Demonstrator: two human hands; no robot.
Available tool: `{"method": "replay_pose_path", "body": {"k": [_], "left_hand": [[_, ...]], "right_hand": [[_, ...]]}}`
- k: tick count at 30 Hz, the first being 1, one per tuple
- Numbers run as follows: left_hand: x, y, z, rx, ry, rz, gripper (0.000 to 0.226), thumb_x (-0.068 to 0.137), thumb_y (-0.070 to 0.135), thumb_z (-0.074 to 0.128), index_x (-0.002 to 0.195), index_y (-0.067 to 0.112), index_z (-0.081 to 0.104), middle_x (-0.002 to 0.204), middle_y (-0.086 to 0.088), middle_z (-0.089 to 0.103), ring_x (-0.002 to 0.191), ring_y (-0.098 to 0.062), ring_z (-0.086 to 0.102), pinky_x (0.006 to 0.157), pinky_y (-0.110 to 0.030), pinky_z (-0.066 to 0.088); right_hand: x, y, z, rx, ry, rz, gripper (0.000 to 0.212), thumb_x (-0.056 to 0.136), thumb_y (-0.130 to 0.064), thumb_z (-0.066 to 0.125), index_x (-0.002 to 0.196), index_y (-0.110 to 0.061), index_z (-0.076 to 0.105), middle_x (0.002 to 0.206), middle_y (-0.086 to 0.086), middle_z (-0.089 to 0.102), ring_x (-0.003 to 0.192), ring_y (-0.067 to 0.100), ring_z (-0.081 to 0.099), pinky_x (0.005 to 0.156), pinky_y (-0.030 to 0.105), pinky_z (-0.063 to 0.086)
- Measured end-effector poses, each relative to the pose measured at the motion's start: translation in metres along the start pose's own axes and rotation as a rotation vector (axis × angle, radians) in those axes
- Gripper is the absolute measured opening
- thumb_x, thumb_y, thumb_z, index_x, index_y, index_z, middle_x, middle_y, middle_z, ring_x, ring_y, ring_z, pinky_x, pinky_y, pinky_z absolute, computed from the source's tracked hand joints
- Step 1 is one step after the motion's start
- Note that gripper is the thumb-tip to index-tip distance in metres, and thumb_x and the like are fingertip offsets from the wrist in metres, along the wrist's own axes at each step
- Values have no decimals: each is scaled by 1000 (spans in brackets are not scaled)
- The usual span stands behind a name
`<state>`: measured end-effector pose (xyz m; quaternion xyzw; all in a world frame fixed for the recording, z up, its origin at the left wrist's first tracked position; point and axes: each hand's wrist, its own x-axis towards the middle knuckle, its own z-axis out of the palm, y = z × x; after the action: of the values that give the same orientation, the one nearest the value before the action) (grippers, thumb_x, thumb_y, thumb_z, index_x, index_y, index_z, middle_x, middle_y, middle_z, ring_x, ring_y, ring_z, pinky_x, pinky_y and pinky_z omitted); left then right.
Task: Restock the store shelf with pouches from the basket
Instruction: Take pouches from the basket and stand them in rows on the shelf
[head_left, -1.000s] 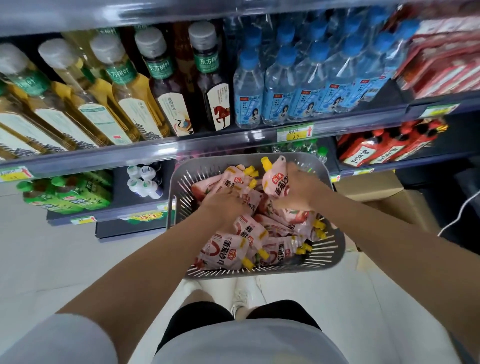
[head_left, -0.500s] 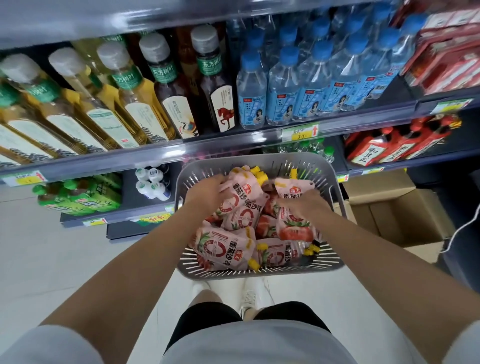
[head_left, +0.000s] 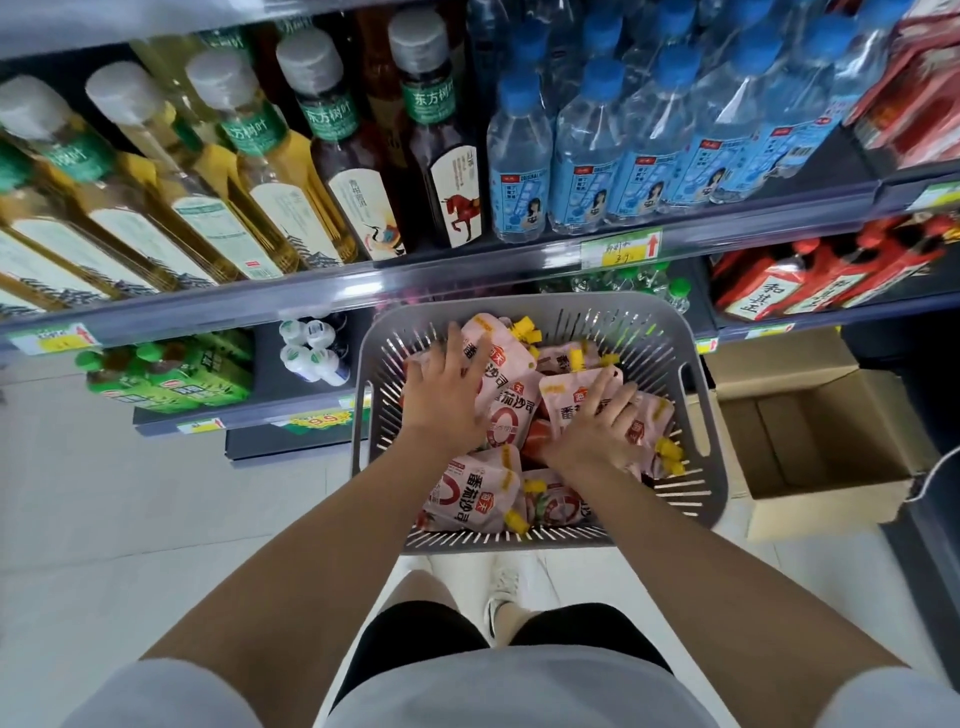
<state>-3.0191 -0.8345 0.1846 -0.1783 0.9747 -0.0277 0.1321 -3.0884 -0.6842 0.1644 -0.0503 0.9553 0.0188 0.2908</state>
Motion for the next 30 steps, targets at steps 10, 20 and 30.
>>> {"method": "replay_pose_path", "body": {"k": [10,20,30], "left_hand": [[8,-7,-5,-62,-12,-20,128,67,60,70,146,13,-19,147,-12,22,128,-34,33,99,-52,41],[-3,-8,-50,-226,9,41,132,53,64,76,145,23,-10,137,-12,31,122,-34,36,91,-49,47],[-72,-77,-104,-415,337,14,132,50,63,74,149,20,-2,134,-8,34,119,-31,36,91,-45,44]], "right_hand": [[-5,12,8,80,78,-37,132,65,-58,72,146,-18,-24,157,12,-2,141,37,9,100,53,37],[-10,13,-44,289,150,113,118,61,-54,76,147,-19,2,142,18,26,129,36,28,97,51,39],[-100,-22,-74,379,417,10,122,60,-59,76,149,-14,6,146,20,26,135,38,26,106,54,30]]}}
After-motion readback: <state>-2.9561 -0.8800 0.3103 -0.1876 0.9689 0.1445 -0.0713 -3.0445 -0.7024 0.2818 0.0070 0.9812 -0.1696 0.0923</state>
